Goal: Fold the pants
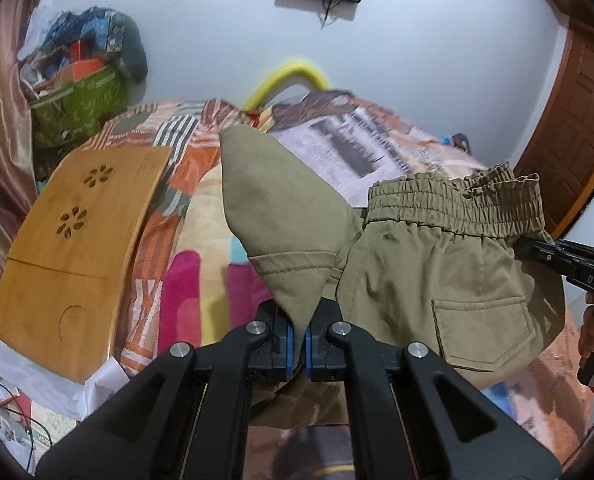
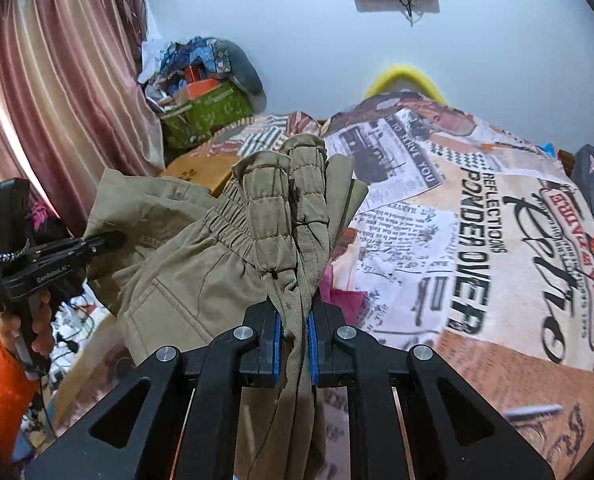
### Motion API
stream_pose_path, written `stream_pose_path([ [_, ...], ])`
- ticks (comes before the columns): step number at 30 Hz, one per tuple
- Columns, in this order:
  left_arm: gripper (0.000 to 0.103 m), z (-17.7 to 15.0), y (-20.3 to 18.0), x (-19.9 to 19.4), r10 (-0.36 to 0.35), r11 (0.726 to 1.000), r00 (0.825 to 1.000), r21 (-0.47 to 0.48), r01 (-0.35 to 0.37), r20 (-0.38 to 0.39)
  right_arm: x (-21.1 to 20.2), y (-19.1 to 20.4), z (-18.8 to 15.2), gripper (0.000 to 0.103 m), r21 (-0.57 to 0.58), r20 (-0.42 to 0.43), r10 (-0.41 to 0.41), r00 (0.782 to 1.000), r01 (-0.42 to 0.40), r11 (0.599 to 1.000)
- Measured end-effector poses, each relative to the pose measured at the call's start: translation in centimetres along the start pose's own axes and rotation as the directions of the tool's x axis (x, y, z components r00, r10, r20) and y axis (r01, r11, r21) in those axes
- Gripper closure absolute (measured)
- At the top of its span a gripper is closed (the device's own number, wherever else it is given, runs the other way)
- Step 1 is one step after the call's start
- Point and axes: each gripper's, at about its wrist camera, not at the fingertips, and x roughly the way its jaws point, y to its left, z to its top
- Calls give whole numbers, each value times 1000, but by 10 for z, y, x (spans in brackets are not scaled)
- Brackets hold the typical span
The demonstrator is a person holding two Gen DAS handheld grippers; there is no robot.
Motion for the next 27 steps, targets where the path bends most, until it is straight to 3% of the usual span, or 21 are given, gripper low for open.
stream_pose_path([
  [9,98,-32,38,65,39,999,990,-16,-41,-134,72,-10,-19,93,-38,-145,-79,986,74,996],
  [14,87,-41,53,80,30,998,981,-45,-39,-190,84,-18,-26,87,-53,-191,-103,976,95,994],
  [17,69,-44,55,80,81,994,976,-55,-94,-204,83,-16,-26,78,-83,-201,-137,970,123,989],
  [22,68,-54,51,61,131,989,968,-41,-143,-212,68,-10,-25,69,-161,-185,-231,955,202,966],
  [27,66,-57,31,17,149,988,975,-3,-152,-167,25,-4,-18,66,-113,-121,-213,970,200,973],
])
